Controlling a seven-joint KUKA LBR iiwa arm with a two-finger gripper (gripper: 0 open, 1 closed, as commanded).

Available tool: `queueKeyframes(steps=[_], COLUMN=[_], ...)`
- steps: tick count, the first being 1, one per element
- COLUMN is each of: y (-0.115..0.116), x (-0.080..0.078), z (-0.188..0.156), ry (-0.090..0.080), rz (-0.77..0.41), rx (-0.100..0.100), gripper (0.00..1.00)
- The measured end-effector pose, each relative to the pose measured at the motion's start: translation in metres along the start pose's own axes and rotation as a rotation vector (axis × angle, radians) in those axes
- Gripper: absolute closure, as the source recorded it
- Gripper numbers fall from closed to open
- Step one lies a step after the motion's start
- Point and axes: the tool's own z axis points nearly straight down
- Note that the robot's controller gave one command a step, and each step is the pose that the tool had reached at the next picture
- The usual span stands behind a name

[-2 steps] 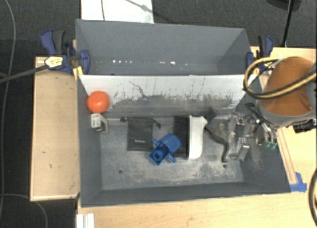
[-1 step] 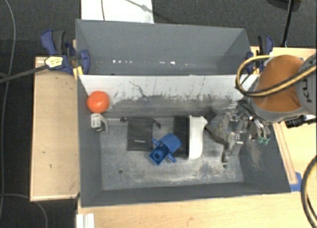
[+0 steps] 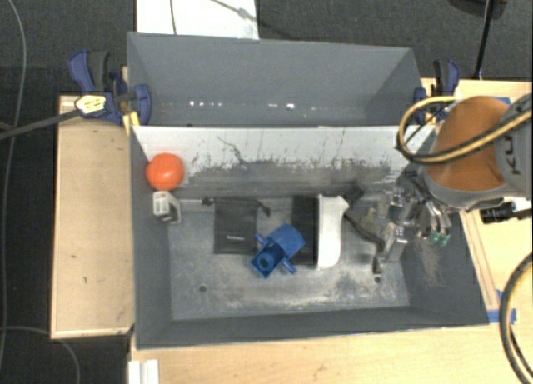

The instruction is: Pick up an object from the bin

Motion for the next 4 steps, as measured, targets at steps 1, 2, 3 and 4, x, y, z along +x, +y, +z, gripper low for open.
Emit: queueKeyframes(steps=[1,2,3,4], y=[-0.002,0.0,-0.006,-0.011], x=[0.0,-0.008,-0.011,-0.01], z=[0.007,0.014,0.018,0.018], ry=[-0.004,-0.006,-0.007,-0.008], rz=[0.01,-0.003,0.002,0.005], rx=[-0.001,-0.001,-0.001,-0.001], gripper=[0.0,0.0,0.0,0.0])
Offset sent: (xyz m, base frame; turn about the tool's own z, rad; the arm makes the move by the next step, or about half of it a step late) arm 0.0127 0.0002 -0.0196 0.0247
